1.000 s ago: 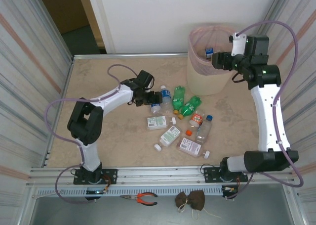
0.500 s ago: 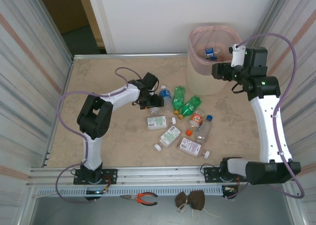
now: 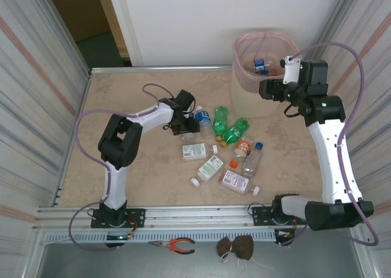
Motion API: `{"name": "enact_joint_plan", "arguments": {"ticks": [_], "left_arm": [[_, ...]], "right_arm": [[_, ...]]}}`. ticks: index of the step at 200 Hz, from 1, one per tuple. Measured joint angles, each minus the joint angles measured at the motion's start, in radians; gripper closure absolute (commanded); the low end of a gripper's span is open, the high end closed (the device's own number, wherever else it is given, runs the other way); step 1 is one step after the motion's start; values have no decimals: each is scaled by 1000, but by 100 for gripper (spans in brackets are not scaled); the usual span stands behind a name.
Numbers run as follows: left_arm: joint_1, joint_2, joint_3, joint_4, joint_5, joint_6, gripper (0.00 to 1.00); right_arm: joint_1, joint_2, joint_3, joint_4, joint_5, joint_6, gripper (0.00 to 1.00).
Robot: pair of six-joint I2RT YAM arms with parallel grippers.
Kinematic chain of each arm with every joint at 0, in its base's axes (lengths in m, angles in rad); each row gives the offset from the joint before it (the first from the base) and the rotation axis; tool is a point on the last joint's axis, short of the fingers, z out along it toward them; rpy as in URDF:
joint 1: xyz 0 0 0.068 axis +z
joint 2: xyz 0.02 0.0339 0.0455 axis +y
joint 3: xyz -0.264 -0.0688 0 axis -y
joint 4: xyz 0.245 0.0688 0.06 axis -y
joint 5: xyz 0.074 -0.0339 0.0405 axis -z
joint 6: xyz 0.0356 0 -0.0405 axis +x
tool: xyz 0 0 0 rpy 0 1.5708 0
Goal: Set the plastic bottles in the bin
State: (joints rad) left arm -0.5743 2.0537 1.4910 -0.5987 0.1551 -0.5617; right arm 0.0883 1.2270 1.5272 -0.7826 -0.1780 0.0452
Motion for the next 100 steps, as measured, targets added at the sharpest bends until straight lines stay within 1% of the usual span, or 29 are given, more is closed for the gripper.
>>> {"name": "enact_joint_plan", "arguments": {"ticks": [27,51,72,100], "left_arm": [[12,-3,0,-1,-8,14,40],[24,-35,-11,2,-29,27,41],[43,-125,-59,18,-38,45,42],[66,-293,-128,60,-37,91,44]], "right_arm": [[26,0,0,0,8,4,27],[75,-6,-3,5,23,19,27],[121,-26,-23,20,24,36,27],[174,-50,-46,51,16,76,28]]}}
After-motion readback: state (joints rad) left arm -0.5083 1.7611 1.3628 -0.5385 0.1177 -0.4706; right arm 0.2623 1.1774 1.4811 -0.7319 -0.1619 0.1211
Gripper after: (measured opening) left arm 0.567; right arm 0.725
